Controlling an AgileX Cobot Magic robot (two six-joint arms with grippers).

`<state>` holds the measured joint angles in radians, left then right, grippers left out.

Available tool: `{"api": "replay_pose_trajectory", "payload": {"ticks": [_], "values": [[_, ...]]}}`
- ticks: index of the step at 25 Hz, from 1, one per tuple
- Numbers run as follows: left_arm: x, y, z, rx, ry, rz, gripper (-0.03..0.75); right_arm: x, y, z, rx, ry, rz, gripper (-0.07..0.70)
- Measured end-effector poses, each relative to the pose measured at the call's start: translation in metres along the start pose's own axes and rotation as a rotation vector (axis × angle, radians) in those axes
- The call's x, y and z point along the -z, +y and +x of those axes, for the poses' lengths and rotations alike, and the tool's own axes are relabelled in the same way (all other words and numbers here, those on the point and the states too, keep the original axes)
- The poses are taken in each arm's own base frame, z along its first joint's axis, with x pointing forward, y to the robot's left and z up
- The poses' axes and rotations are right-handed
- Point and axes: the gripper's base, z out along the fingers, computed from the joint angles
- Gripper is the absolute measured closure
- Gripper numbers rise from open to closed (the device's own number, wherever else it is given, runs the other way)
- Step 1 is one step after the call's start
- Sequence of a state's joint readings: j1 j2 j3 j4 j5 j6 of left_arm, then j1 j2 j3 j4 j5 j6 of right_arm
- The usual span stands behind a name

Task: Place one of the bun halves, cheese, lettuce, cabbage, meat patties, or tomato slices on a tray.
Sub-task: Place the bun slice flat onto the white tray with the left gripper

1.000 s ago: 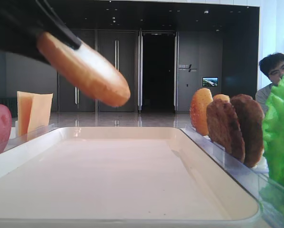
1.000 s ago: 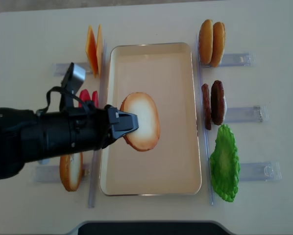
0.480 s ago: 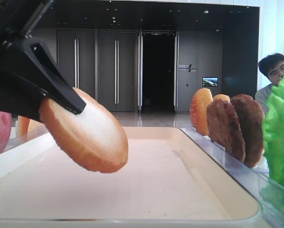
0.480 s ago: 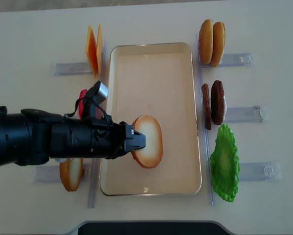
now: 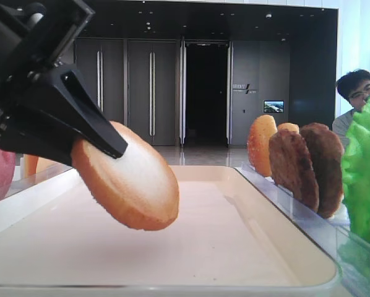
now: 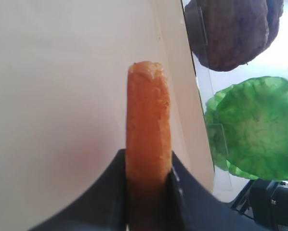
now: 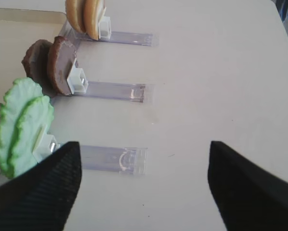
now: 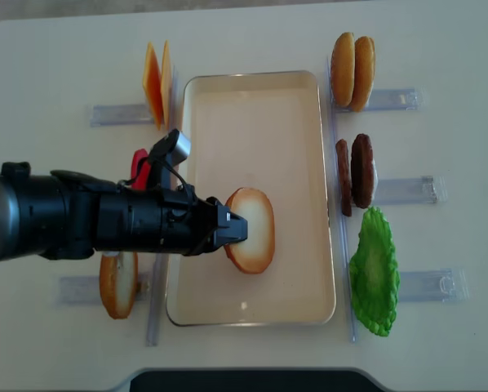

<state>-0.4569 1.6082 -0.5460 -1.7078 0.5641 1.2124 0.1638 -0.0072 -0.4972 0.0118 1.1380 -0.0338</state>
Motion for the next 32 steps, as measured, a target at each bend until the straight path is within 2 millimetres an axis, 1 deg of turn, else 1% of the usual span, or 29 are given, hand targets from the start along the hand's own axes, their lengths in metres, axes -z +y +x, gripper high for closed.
{"api": "replay_pose_trajectory", "payload": {"ticks": [9, 32], "values": [[-0.0009, -0.0003, -0.0011, -0.043, 0.001, 0.003, 0.577, 0.0000, 0.0001, 0.0000, 0.000, 0.000, -0.001, 0.086], [-0.0031, 0.0062, -0.0030, -0.041, -0.011, -0.054, 0.577, 0.0000, 0.0001, 0.0000, 0.000, 0.000, -0.001, 0.086]]}}
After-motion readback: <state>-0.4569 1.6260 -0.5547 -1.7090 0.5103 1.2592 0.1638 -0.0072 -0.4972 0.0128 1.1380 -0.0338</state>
